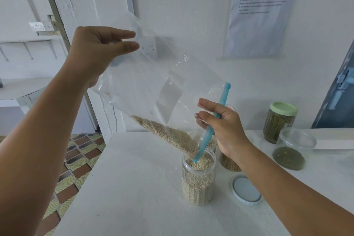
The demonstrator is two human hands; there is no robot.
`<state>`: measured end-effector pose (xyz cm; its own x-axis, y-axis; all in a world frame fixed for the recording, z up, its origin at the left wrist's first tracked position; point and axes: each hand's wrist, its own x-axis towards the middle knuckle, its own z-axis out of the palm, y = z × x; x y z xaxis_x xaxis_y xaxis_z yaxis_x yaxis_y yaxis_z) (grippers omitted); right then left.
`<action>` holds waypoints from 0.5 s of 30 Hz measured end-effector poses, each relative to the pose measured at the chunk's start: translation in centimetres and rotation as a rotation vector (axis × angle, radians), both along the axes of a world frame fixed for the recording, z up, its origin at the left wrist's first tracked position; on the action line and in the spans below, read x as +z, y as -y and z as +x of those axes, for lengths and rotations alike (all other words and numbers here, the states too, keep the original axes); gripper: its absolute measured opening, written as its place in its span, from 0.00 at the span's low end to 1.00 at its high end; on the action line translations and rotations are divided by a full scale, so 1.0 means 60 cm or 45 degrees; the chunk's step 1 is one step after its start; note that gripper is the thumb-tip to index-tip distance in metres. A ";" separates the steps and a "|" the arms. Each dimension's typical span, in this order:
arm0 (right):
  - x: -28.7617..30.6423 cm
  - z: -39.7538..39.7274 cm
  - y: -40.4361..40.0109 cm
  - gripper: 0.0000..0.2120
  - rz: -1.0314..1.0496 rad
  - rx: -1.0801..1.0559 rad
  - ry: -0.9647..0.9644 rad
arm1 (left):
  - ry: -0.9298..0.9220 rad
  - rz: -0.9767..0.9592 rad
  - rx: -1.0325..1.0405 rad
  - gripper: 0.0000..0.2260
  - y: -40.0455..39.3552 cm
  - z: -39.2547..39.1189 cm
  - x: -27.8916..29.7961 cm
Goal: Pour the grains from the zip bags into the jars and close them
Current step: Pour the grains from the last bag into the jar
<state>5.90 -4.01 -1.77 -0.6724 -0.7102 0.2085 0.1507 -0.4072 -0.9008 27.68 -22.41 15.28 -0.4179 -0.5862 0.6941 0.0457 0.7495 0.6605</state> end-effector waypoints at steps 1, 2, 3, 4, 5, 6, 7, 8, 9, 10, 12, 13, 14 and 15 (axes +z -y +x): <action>-0.002 0.000 -0.001 0.15 0.004 -0.004 0.000 | 0.021 -0.020 -0.021 0.20 -0.002 0.002 -0.002; -0.004 0.000 -0.002 0.14 0.008 -0.006 0.003 | 0.059 -0.058 -0.032 0.21 -0.003 0.004 -0.003; -0.005 0.000 -0.002 0.14 0.010 -0.006 0.007 | 0.103 -0.100 -0.040 0.22 -0.005 0.006 -0.004; -0.006 -0.001 -0.003 0.14 0.010 -0.006 0.009 | 0.143 -0.135 -0.047 0.23 -0.005 0.009 -0.004; -0.006 -0.001 -0.003 0.14 0.008 -0.007 0.007 | 0.174 -0.159 -0.059 0.23 -0.005 0.011 -0.005; -0.006 -0.002 -0.003 0.14 0.005 -0.009 0.005 | 0.196 -0.182 -0.077 0.23 -0.004 0.014 -0.005; -0.006 -0.001 -0.003 0.14 0.004 -0.011 0.004 | 0.215 -0.208 -0.099 0.23 -0.005 0.017 -0.005; -0.006 -0.001 -0.002 0.14 0.005 -0.011 0.001 | 0.237 -0.235 -0.110 0.22 -0.005 0.018 -0.006; -0.007 0.000 -0.003 0.14 0.007 -0.008 -0.004 | 0.267 -0.267 -0.103 0.21 -0.004 0.019 -0.007; -0.007 0.000 -0.004 0.14 0.010 -0.004 -0.010 | 0.309 -0.308 -0.076 0.20 -0.002 0.018 -0.009; -0.008 0.002 -0.004 0.14 0.015 -0.002 -0.019 | 0.384 -0.365 -0.030 0.19 -0.002 0.018 -0.012; -0.007 0.003 -0.005 0.14 0.014 -0.001 -0.018 | 0.396 -0.373 -0.021 0.19 -0.002 0.018 -0.014; -0.007 0.003 -0.005 0.14 0.012 0.000 -0.016 | 0.398 -0.378 -0.014 0.18 -0.002 0.018 -0.016; -0.007 0.003 -0.005 0.14 0.010 0.003 -0.013 | 0.400 -0.391 0.002 0.17 -0.001 0.019 -0.018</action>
